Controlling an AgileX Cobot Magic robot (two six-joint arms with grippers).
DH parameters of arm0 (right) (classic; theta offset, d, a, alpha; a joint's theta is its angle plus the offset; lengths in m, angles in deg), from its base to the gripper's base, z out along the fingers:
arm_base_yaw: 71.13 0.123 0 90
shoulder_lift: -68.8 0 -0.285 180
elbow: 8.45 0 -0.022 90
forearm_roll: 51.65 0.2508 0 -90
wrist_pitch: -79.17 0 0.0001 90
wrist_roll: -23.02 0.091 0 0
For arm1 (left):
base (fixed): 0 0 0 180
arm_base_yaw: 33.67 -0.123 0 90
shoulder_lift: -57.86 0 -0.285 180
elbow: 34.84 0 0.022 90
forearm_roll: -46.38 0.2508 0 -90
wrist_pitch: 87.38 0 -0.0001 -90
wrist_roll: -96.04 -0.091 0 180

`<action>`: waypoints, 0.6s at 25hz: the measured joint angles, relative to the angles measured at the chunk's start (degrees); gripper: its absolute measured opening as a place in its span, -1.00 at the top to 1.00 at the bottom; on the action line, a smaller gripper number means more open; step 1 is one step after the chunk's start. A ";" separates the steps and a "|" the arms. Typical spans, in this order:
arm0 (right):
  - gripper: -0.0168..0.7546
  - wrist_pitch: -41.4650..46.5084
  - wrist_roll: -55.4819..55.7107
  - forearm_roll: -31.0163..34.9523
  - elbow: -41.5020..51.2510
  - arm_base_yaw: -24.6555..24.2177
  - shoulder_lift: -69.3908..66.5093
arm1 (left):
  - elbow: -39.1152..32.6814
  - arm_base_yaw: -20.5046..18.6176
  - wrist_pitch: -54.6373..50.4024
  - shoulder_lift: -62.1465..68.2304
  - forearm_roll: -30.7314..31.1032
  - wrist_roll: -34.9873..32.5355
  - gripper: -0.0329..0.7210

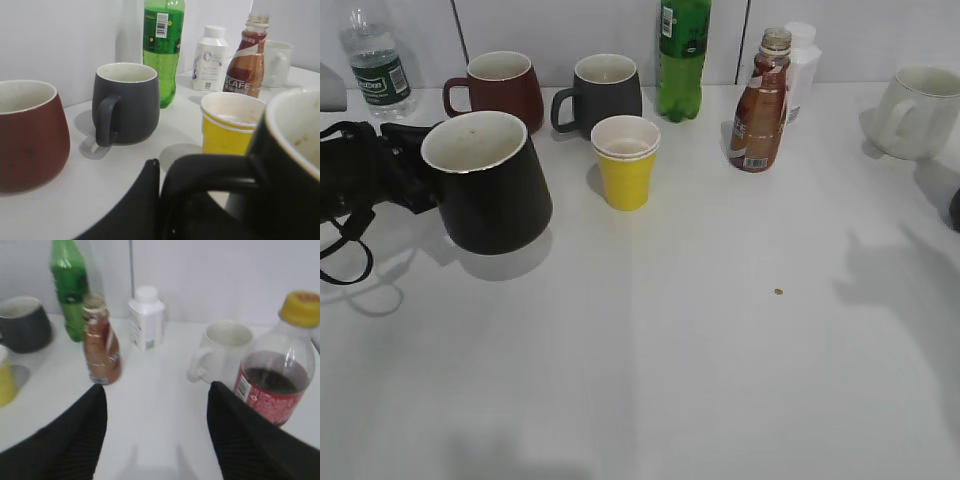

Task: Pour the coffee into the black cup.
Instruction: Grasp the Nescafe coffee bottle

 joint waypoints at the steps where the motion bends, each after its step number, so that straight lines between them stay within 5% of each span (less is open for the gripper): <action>1: -0.33 -1.08 -0.20 0.24 0.00 0.00 -1.92 | 0.00 0.00 0.00 0.00 0.00 0.00 0.80; 7: -0.33 -15.86 0.14 -0.74 0.00 8.05 -12.91 | 0.00 0.00 0.05 0.00 0.00 0.00 0.80; 11: -0.33 -28.20 6.81 -7.15 0.00 16.25 -21.31 | 0.00 0.00 0.05 0.00 -0.06 0.00 0.80; 15: -0.33 -37.46 17.46 -12.60 0.00 18.86 -29.87 | 0.00 0.00 0.05 0.00 -0.06 0.00 0.80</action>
